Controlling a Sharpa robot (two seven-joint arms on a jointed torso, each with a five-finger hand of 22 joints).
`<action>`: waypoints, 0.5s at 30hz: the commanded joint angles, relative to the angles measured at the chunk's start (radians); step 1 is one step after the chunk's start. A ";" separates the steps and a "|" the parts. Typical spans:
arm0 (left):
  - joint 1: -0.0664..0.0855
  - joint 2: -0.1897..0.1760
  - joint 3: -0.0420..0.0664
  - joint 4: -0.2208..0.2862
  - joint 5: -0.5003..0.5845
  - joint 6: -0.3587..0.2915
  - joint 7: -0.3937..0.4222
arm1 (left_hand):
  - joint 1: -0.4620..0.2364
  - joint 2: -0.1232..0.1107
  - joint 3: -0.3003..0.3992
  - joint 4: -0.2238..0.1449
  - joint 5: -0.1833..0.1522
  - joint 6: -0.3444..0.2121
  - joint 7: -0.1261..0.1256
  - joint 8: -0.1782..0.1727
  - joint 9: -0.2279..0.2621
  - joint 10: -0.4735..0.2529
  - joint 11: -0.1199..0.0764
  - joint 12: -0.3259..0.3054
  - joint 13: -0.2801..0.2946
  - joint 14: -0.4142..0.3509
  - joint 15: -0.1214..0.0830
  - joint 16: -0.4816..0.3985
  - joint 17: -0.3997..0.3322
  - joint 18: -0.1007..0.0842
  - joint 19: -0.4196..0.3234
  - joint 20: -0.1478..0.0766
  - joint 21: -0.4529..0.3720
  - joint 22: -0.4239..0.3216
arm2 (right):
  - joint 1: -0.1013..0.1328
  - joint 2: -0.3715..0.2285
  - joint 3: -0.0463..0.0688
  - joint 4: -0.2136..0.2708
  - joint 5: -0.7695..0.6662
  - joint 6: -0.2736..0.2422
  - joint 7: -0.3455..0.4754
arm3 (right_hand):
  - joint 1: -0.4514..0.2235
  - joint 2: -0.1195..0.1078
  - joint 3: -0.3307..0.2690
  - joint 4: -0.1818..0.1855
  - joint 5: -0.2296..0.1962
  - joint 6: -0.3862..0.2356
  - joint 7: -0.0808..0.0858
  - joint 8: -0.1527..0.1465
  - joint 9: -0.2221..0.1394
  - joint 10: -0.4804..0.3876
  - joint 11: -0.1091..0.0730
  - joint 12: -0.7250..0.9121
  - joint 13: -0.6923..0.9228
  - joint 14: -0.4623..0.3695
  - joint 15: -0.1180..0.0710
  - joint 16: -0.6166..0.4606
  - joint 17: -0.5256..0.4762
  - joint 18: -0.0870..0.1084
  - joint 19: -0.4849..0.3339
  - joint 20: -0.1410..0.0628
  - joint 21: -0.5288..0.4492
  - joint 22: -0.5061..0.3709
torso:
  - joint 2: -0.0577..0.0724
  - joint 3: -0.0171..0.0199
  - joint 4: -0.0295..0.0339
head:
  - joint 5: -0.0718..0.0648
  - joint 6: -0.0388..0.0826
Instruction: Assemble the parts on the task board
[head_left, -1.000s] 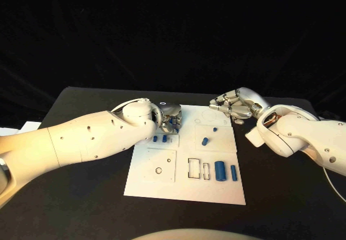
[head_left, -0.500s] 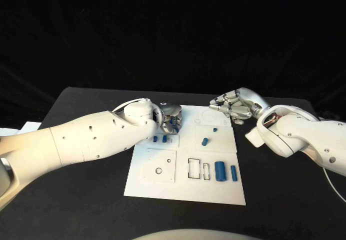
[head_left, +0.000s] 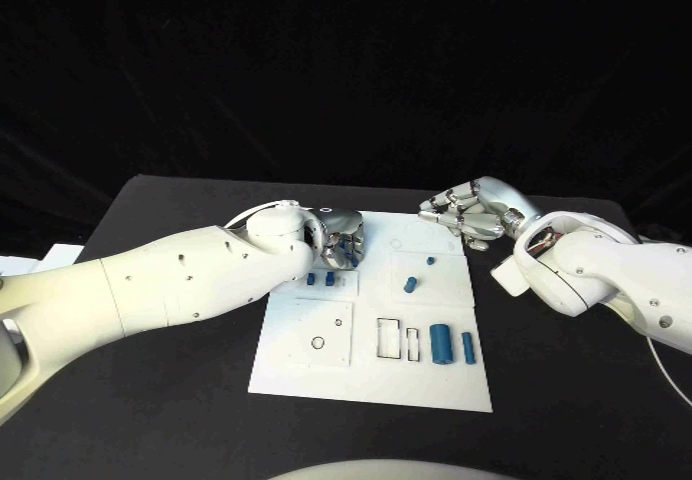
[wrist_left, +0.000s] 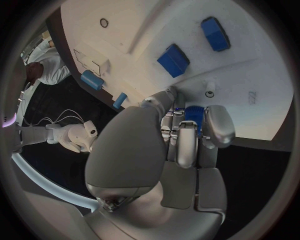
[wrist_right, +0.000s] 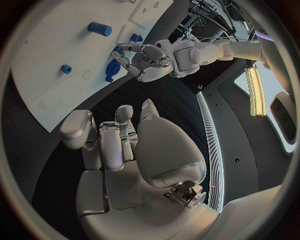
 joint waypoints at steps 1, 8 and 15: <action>-0.002 -0.010 0.003 0.005 0.052 -0.057 0.037 | -0.008 0.007 0.002 -0.005 0.001 0.006 0.006 -0.001 0.001 0.008 0.003 -0.008 0.002 0.016 -0.003 0.003 -0.002 -0.020 0.006 0.001 0.006 0.003 | -0.001 0.001 0.000 0.000 -0.010 0.005 0.001 | 0.004 0.003 -0.009 0.001 0.004 0.009 -0.002 0.007 0.001 -0.002 -0.001 0.004 0.001 0.034 -0.007 -0.005 0.000 0.014 0.002 0.000 0.001 0.002 | 0.000 0.0001 0.0005 | -0.003 0.002; -0.001 -0.039 0.025 0.029 0.111 -0.083 0.054 | -0.016 0.005 0.003 -0.006 0.001 0.005 0.007 -0.004 0.000 0.007 0.005 -0.012 0.003 0.015 -0.002 0.000 -0.008 -0.020 0.004 0.002 0.006 0.004 | -0.004 0.002 0.000 -0.002 -0.012 0.000 -0.003 | 0.003 0.004 -0.010 0.003 0.003 0.009 -0.002 0.007 0.001 -0.002 -0.001 0.003 0.000 0.034 -0.007 -0.006 -0.001 0.015 0.001 0.000 0.001 0.001 | -0.001 0.0008 0.0008 | -0.004 0.003; 0.009 -0.090 0.040 0.058 0.204 -0.073 0.055 | -0.023 0.002 0.010 -0.012 0.002 -0.003 0.011 -0.012 -0.004 0.000 0.009 -0.023 0.003 0.009 0.001 -0.006 -0.019 -0.016 -0.005 0.004 -0.010 -0.004 | -0.006 0.001 0.000 -0.003 -0.016 -0.001 -0.006 | 0.003 0.004 -0.010 0.003 0.003 0.009 -0.002 0.007 0.001 -0.002 -0.001 0.003 0.000 0.034 -0.007 -0.006 -0.001 0.015 0.001 0.000 0.001 0.001 | -0.001 0.0024 0.0020 | 0.007 0.010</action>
